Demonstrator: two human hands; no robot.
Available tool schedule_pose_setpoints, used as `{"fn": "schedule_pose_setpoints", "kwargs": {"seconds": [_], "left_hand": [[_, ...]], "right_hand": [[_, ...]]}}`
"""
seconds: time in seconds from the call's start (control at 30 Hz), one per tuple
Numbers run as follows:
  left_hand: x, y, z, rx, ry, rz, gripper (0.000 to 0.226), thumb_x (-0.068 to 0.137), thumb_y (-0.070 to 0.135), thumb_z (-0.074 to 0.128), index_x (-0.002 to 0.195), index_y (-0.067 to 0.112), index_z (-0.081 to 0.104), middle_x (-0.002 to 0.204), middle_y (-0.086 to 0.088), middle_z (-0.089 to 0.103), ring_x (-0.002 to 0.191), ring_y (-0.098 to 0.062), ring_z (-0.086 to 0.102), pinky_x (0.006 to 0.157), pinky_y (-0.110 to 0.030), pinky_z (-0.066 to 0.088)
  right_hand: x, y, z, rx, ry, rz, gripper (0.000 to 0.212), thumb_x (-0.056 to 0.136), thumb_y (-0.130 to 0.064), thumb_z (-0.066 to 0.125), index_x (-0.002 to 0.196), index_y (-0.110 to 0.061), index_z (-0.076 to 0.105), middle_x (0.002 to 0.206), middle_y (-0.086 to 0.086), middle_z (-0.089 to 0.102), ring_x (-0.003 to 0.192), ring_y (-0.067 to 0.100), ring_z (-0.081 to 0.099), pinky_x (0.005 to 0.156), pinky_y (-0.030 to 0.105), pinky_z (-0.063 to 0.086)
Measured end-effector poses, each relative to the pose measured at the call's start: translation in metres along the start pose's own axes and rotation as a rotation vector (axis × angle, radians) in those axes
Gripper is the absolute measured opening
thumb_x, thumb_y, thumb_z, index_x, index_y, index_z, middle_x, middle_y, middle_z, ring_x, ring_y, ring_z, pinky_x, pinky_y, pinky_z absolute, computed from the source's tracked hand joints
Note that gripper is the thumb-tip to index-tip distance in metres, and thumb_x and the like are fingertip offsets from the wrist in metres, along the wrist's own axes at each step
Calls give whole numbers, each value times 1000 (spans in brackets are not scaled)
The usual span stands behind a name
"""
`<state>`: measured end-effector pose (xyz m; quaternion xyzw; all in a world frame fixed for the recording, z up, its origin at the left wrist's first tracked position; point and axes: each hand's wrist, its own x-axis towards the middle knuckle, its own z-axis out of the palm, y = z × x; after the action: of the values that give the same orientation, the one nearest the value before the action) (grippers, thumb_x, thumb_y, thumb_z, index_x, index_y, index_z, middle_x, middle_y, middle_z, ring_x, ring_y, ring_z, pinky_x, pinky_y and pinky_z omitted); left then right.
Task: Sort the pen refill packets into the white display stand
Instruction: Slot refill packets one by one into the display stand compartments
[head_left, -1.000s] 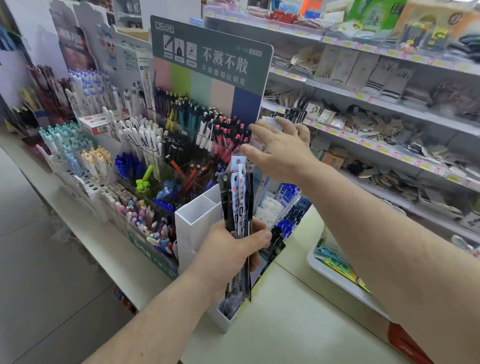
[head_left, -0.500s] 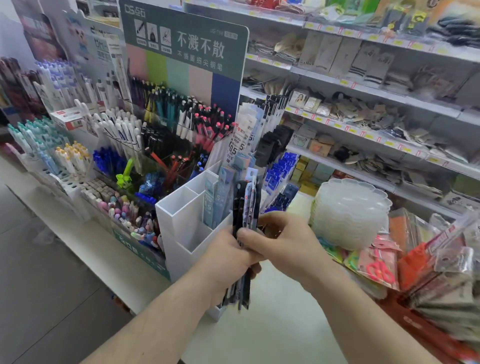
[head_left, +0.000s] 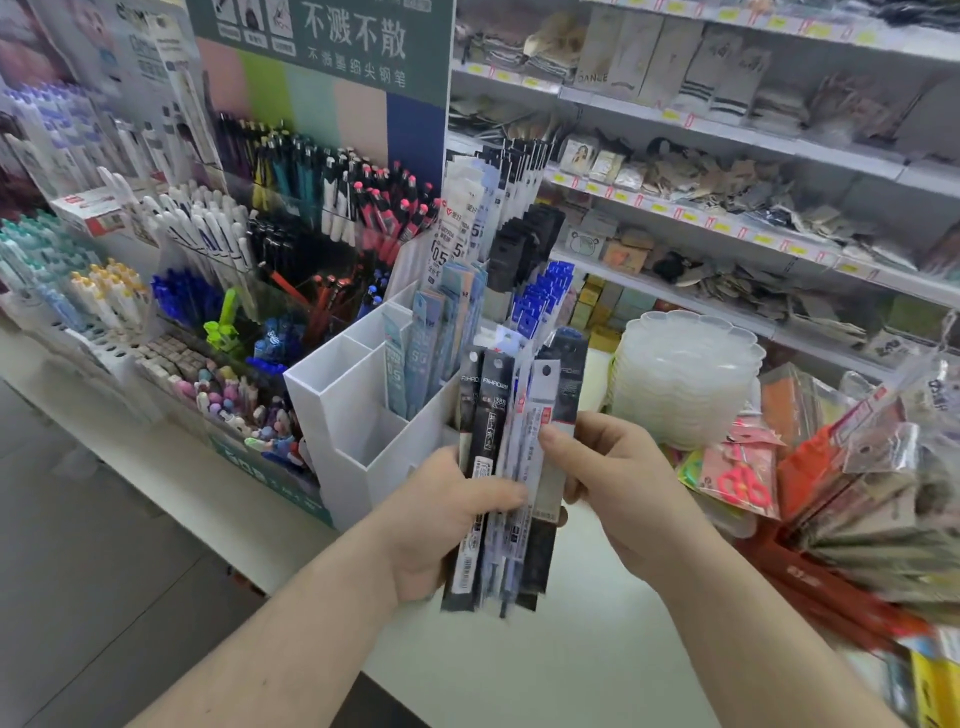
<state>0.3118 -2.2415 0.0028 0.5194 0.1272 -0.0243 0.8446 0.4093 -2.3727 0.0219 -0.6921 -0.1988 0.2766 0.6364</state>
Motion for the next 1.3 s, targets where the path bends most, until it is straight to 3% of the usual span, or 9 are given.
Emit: {"fn": "schedule_pose_setpoints", "kwargs": {"seconds": [0.1, 0.23, 0.37, 0.53, 0.67, 0.83, 1.03, 1.17, 1.3], "left_hand": [[-1, 1, 1, -62, 72, -64, 31, 91, -4, 47, 116, 0, 65, 116, -32, 66, 102, -45, 65, 86, -56, 55], [-1, -1, 2, -81, 121, -98, 31, 98, 2, 43, 121, -1, 64, 118, -30, 66, 109, -45, 64, 87, -54, 55], [-2, -5, -3, -20, 159, -54, 29, 98, 13, 54, 124, 5, 64, 117, -22, 70, 111, -41, 65, 98, -59, 50], [0, -11, -1, 79, 250, 28, 33, 87, 3, 68, 119, 2, 62, 109, -19, 73, 100, -32, 71, 85, -45, 59], [-3, -8, -3, 28, 210, 37, 24, 91, -3, 61, 113, 4, 66, 105, -18, 74, 94, -30, 73, 74, -37, 62], [-3, -6, -6, 10, 238, 28, 30, 92, -5, 58, 121, -1, 63, 115, -25, 69, 108, -40, 67, 89, -48, 57], [-2, -10, -4, 125, 235, -6, 31, 88, -9, 63, 118, 1, 65, 108, -16, 74, 101, -34, 71, 89, -49, 58], [2, -10, -6, 185, 369, 35, 30, 85, -9, 68, 111, 5, 67, 100, -7, 77, 93, -25, 74, 85, -44, 60], [5, -13, -5, 215, 416, 47, 28, 83, -6, 71, 106, 9, 69, 97, -4, 78, 92, -23, 74, 89, -47, 58]], "right_hand": [[0, 3, 0, 19, 39, 13, 14, 98, -14, 59, 96, -9, 72, 89, 23, 69, 73, 24, 50, 64, 34, 37], [1, 4, 5, 42, 74, 24, 13, 98, -8, 57, 96, -9, 70, 85, 2, 76, 68, 10, 67, 58, 20, 48], [0, 5, 10, 42, 118, 10, 8, 94, -12, 64, 96, -13, 72, 90, 0, 78, 82, 17, 74, 68, 33, 57], [-2, 7, 16, -10, 157, -55, 5, 89, -15, 72, 86, -18, 75, 86, 1, 78, 82, 22, 74, 72, 41, 61], [-2, 6, 14, 74, 114, -42, 13, 94, -17, 61, 90, -11, 71, 83, 0, 77, 71, 10, 71, 58, 24, 54], [-1, 7, 6, 143, 115, 1, 10, 91, -13, 63, 90, -11, 73, 92, 11, 77, 90, 30, 72, 86, 49, 56], [0, 8, 6, 192, 140, 10, 14, 92, -20, 61, 88, -9, 70, 87, 7, 77, 82, 22, 73, 76, 43, 57], [1, 8, 5, 170, 196, -7, 28, 82, -33, 64, 76, -7, 71, 80, 14, 75, 72, 26, 71, 76, 48, 59], [0, 9, 13, 236, 266, -111, 22, 73, -31, 68, 69, -10, 74, 69, 7, 72, 60, 15, 65, 57, 34, 57]]}}
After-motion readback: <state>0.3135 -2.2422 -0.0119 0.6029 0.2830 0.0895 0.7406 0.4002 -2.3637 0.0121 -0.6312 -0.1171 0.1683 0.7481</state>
